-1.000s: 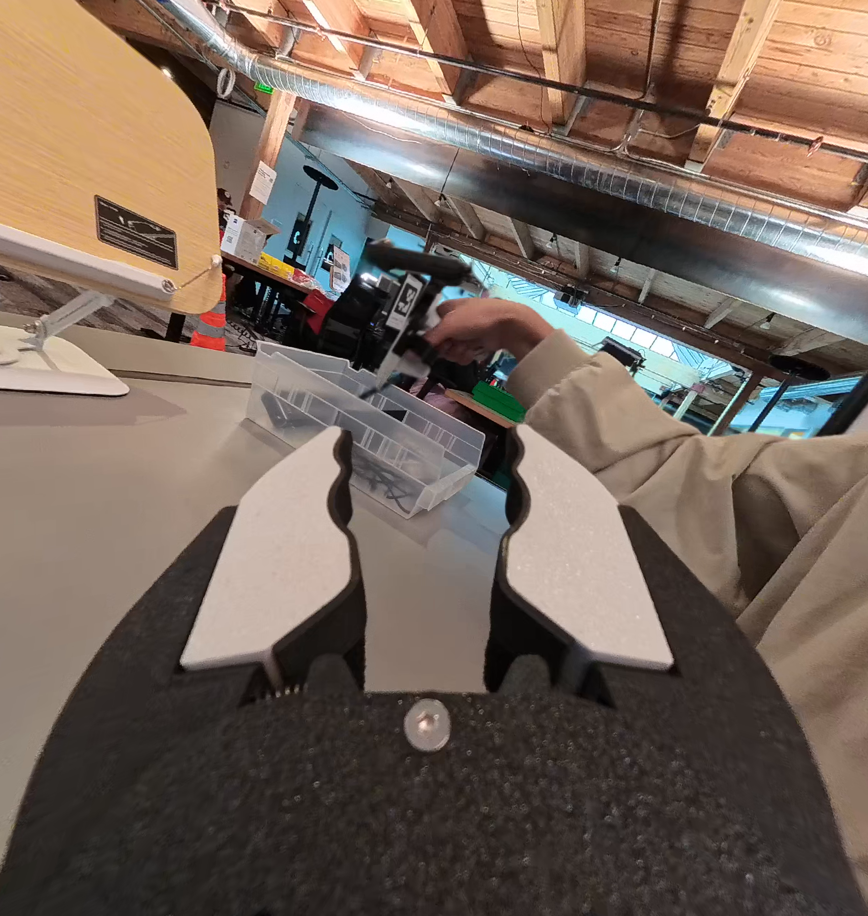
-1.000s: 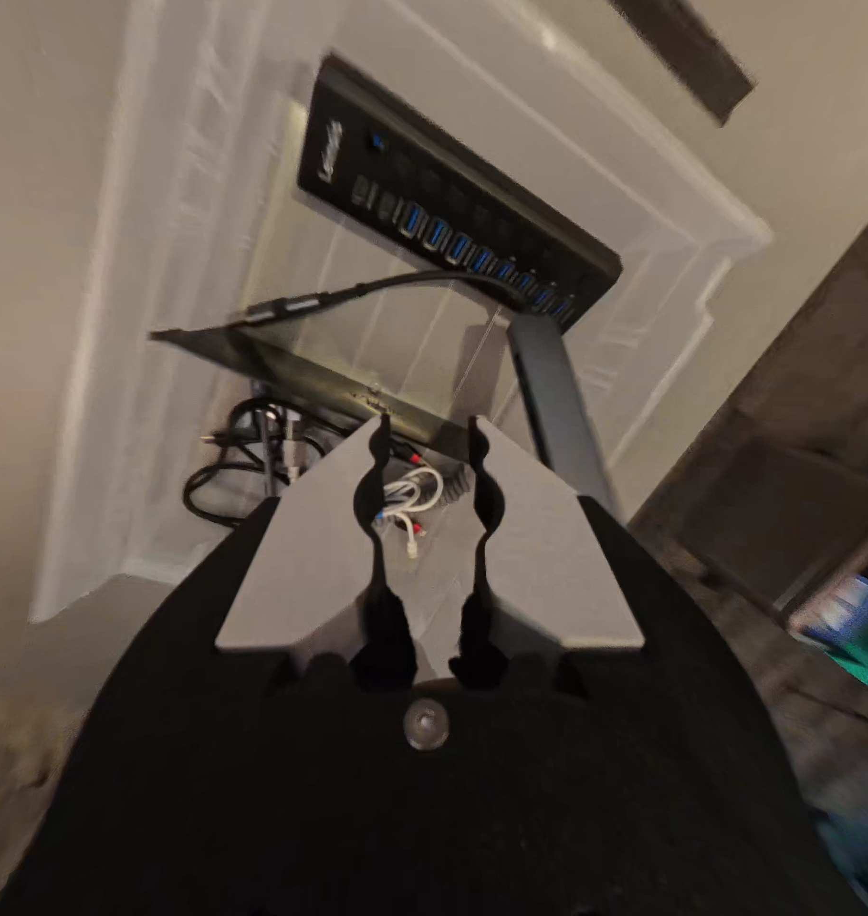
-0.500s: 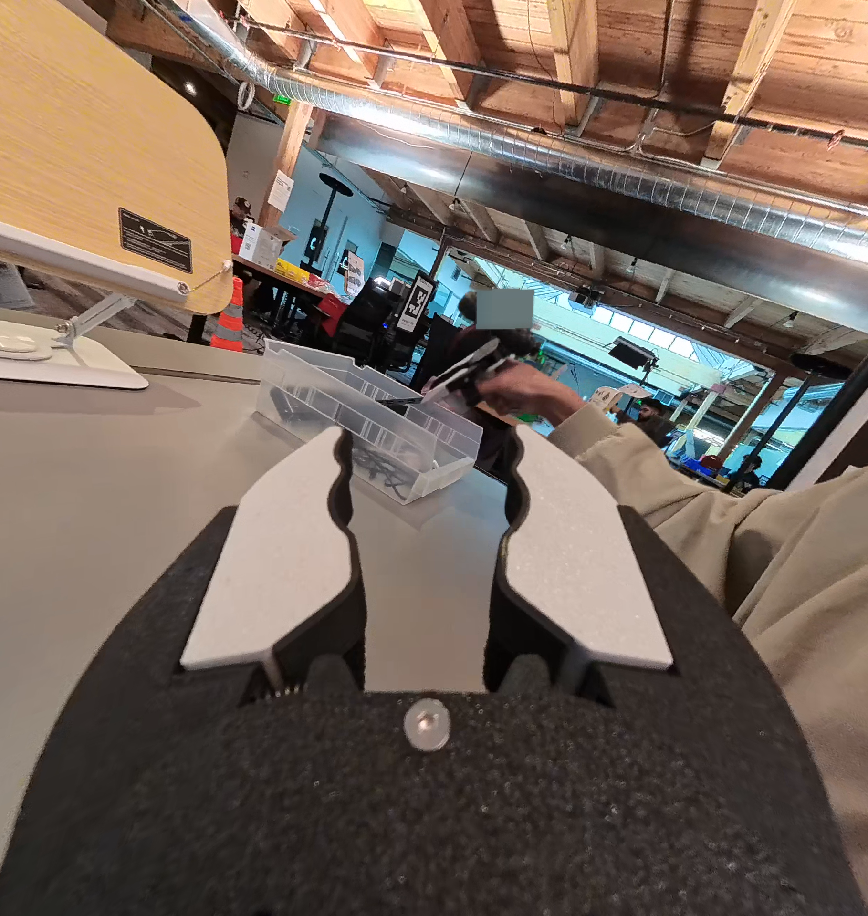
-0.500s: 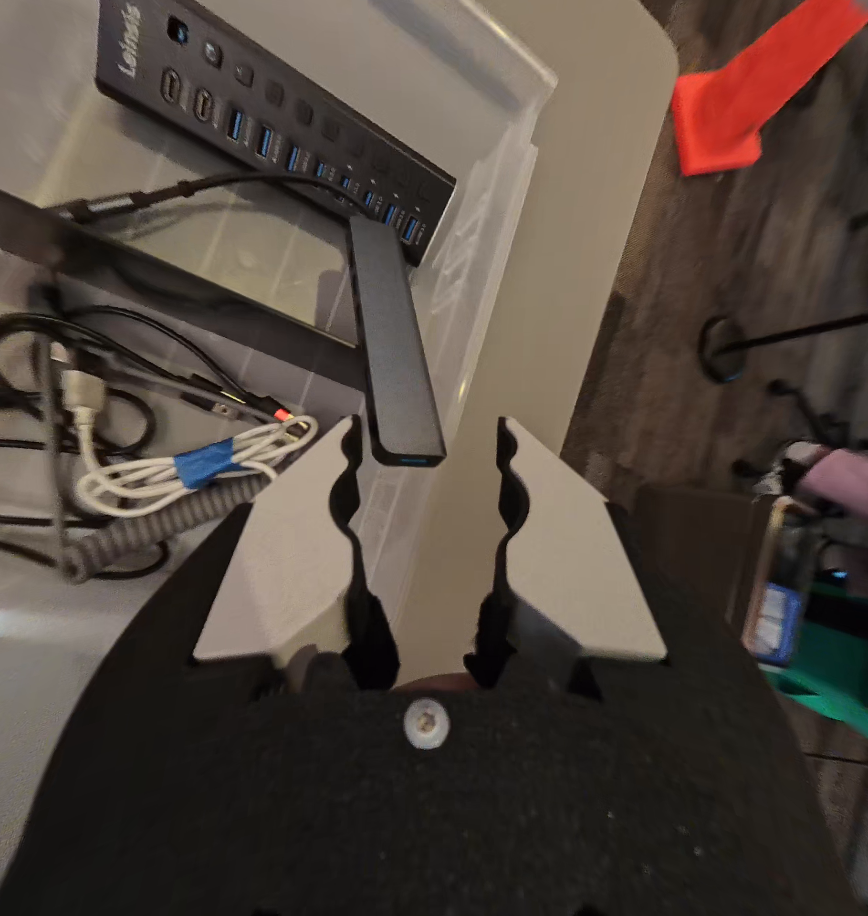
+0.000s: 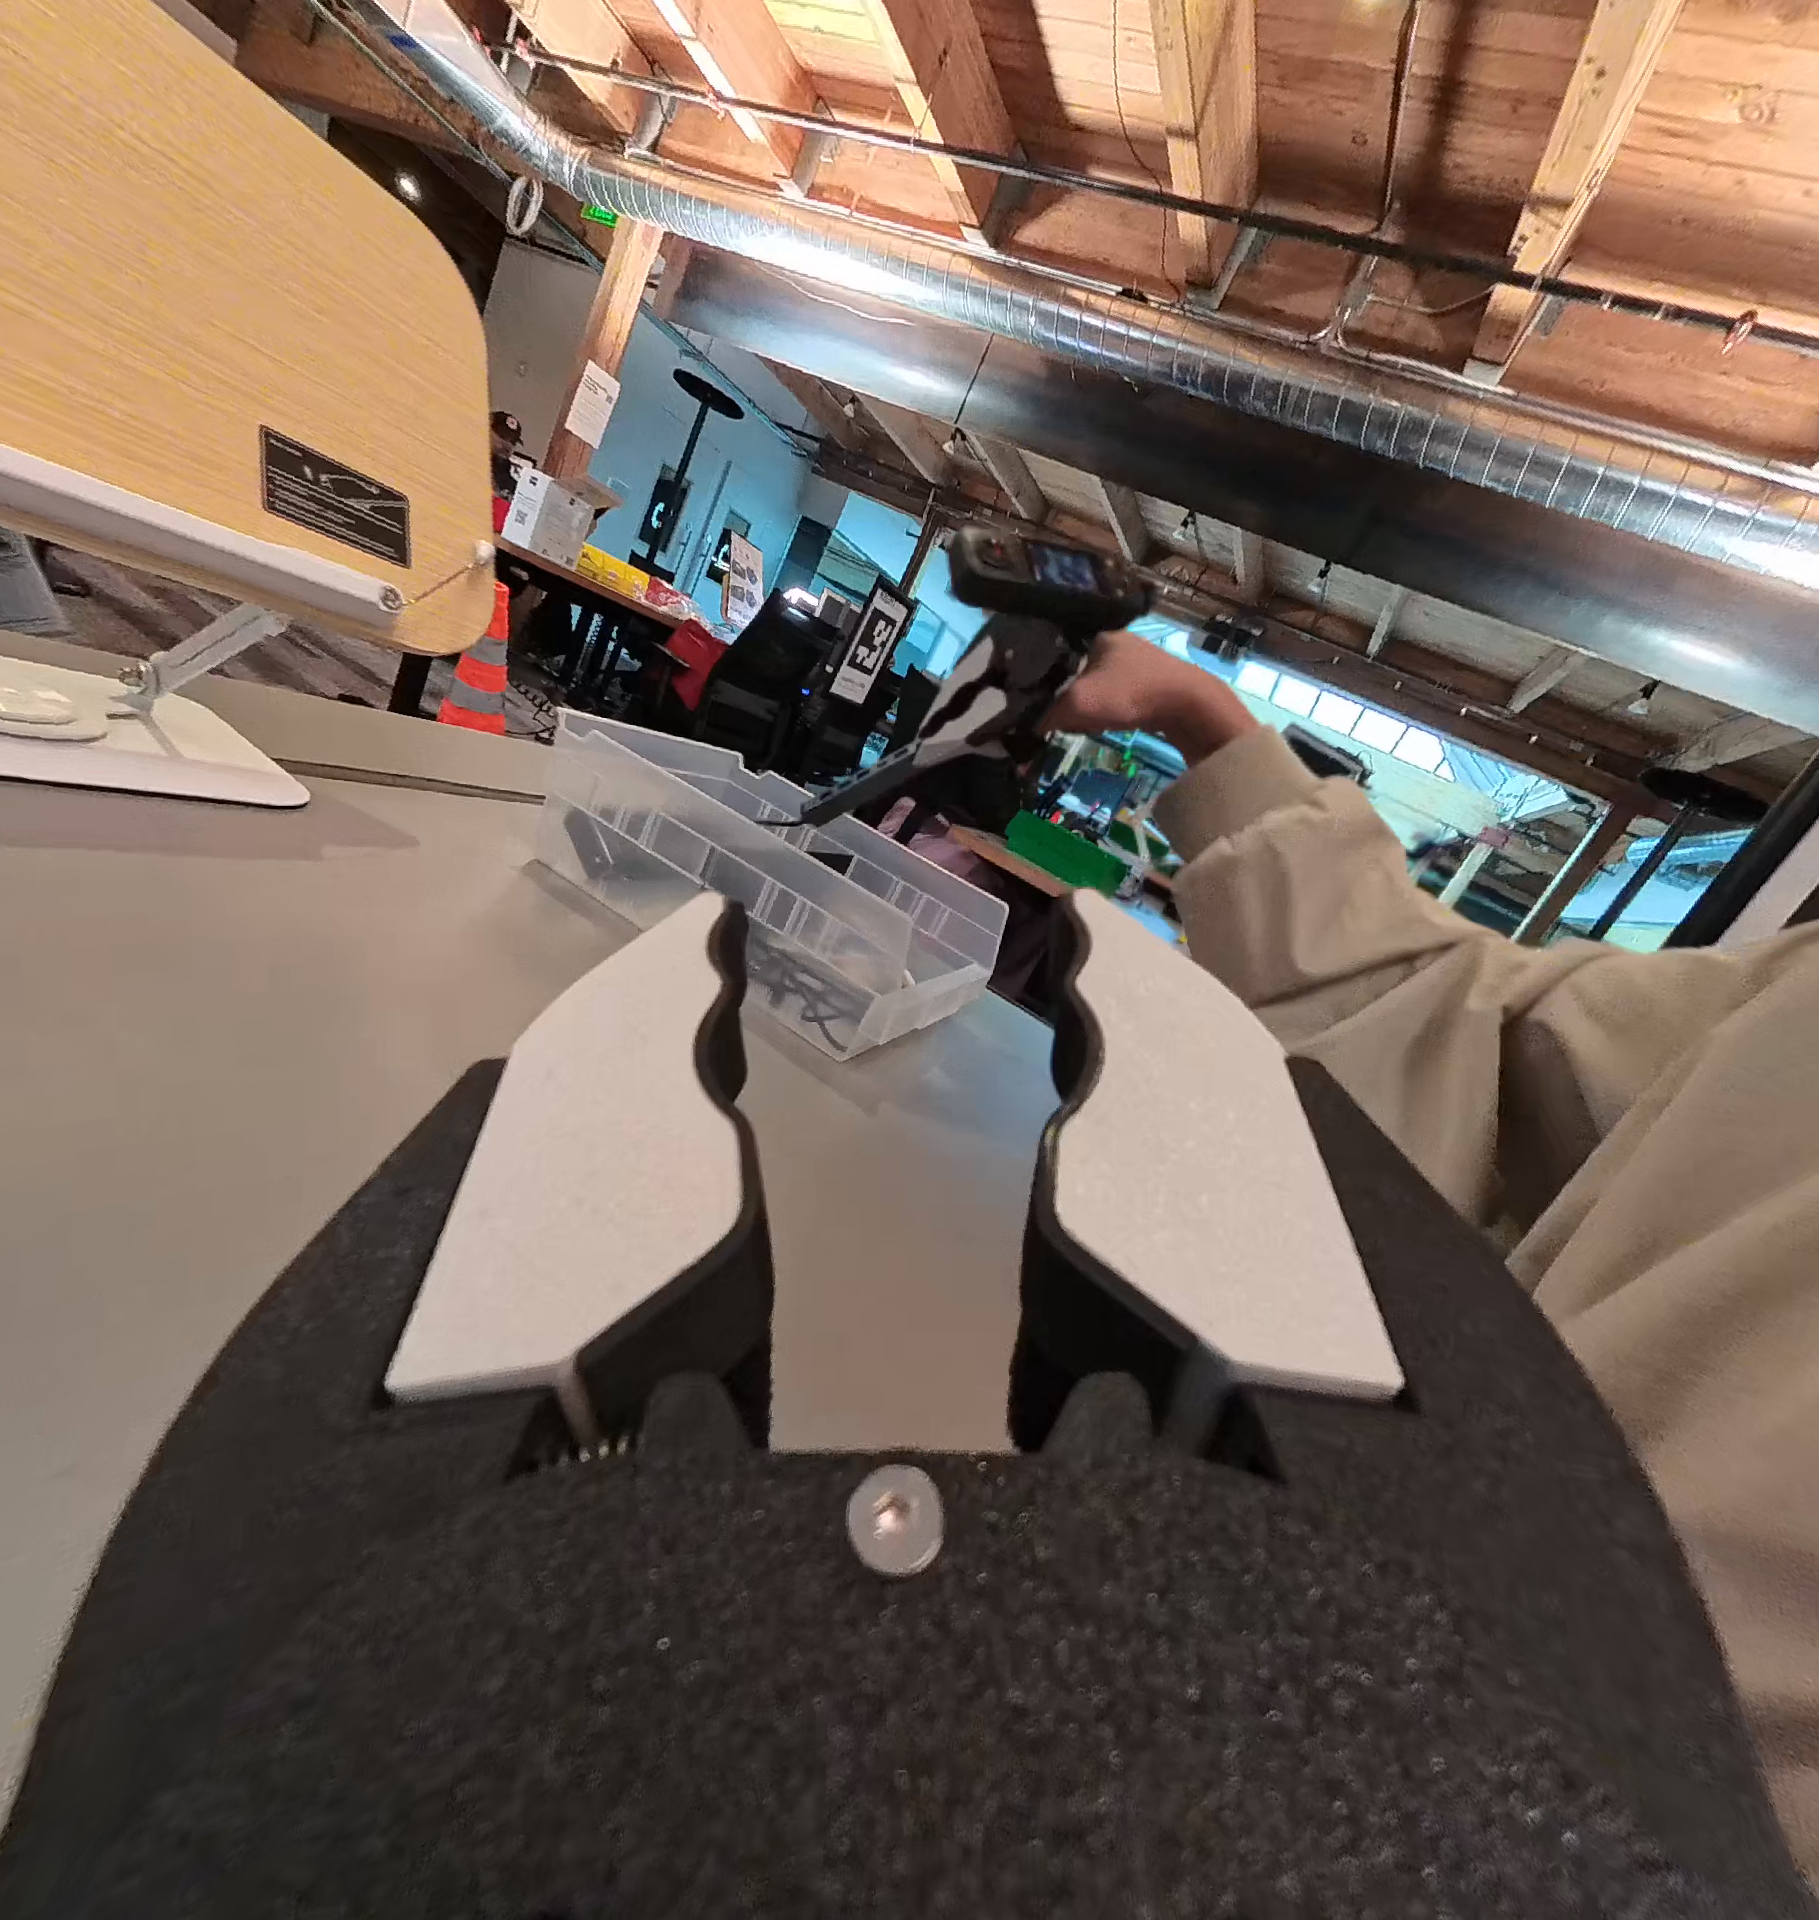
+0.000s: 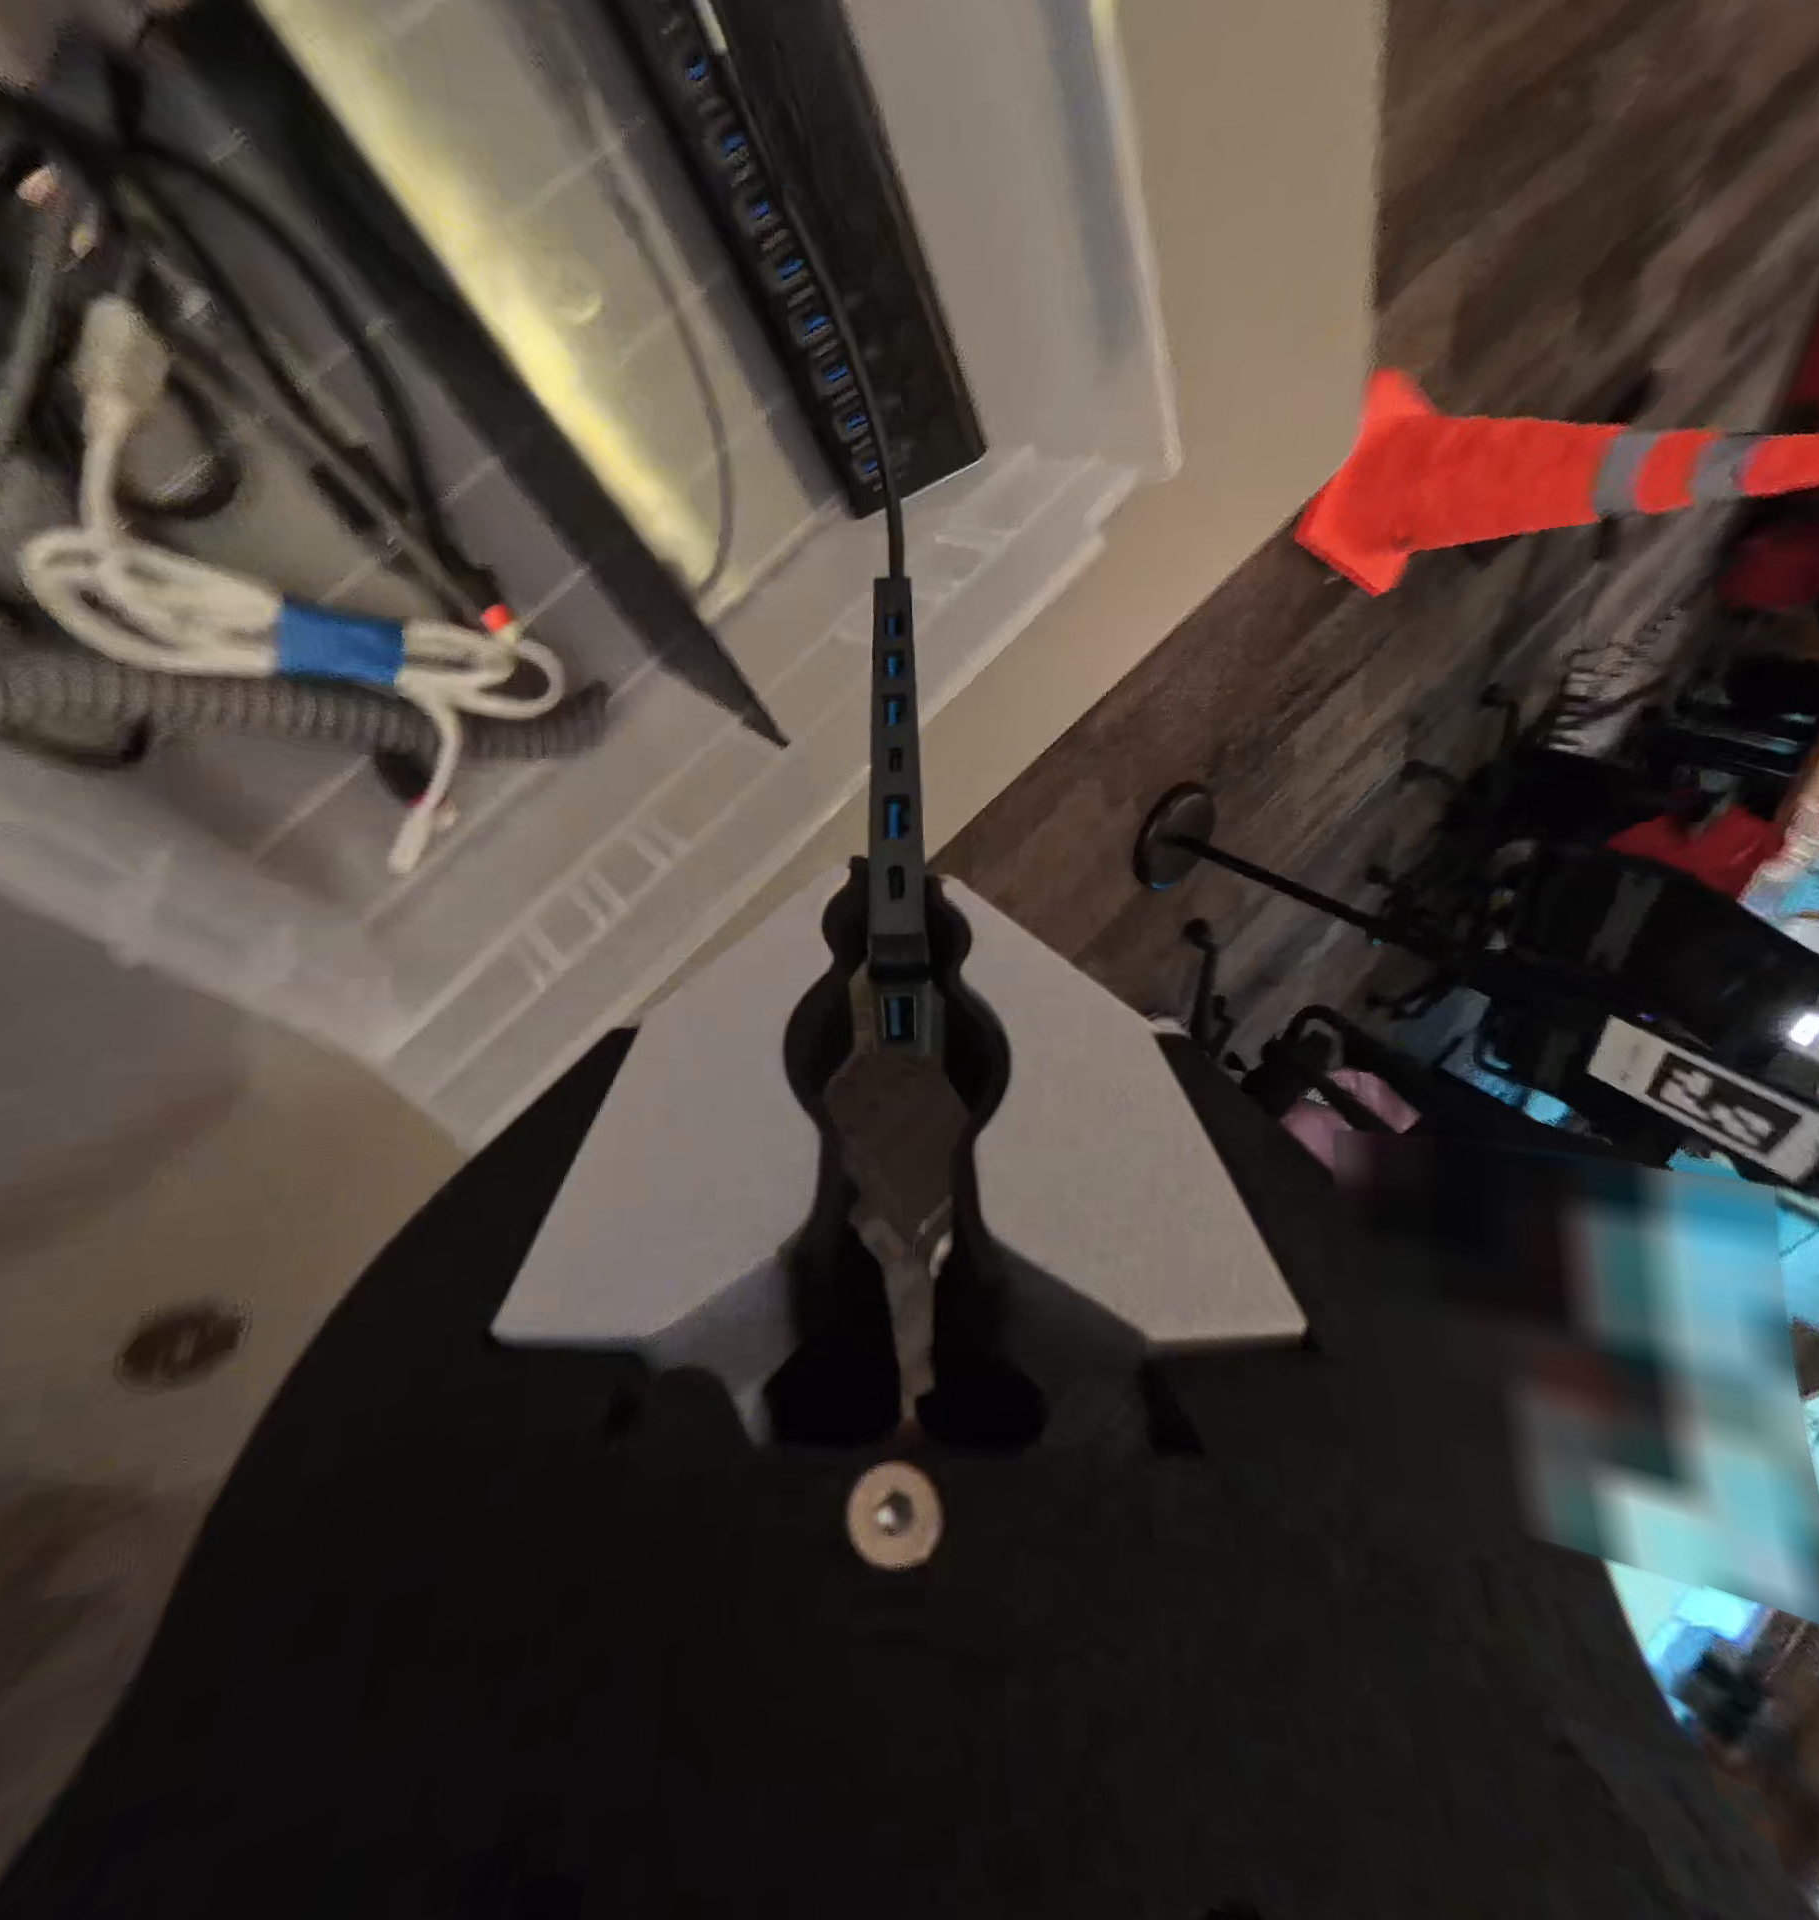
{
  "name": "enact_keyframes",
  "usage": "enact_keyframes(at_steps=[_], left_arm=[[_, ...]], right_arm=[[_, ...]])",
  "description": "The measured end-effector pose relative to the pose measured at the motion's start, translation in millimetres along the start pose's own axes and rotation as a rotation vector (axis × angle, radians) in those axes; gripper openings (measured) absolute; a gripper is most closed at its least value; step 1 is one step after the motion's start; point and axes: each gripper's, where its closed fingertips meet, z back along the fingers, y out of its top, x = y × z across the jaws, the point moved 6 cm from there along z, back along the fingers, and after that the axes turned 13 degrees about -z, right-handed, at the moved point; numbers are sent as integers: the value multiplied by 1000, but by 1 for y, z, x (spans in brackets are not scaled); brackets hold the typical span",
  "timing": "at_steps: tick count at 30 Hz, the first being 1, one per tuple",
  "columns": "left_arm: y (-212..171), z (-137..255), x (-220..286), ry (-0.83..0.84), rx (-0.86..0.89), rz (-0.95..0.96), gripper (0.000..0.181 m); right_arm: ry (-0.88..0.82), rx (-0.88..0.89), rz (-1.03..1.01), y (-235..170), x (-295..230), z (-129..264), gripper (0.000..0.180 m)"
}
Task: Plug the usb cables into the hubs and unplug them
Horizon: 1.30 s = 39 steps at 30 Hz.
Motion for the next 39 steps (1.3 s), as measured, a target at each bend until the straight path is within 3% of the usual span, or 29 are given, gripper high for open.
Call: enact_keyframes(at_steps=[3,6,11,14,18,21,23,26,29,32,37,39], left_arm=[[1,0,-1,2,11,15,55],[2,0,-1,2,11,6,55],[2,2,0,0,14,12,55],[1,3,-2,2,17,16,55],[1,3,-3,3,18,24,55],[1,3,-3,3,16,20,55],[0,2,-4,2,12,20,55],[3,4,-6,19,14,7,55],[13,12,-8,66,6,-54,55],[25,30,-15,199,-58,-153,53],[30,109,-55,782,-336,-318,44],[26,139,-65,936,-411,-375,42]], right_arm=[[144,-275,174,11,-1,15,10],[244,-297,231,50,6,9,9],[325,-414,319,81,-7,-33,9],[335,-284,311,112,-19,-62,14],[498,-23,155,150,-43,-84,22],[388,-16,69,150,-36,-113,29],[435,75,-21,152,-38,-112,38],[454,319,-228,156,-18,-78,44],[441,616,-477,132,-2,-13,50],[402,855,-743,73,-27,32,56],[255,925,-1137,-33,-133,14,56],[256,924,-1245,-59,-166,6,56]])
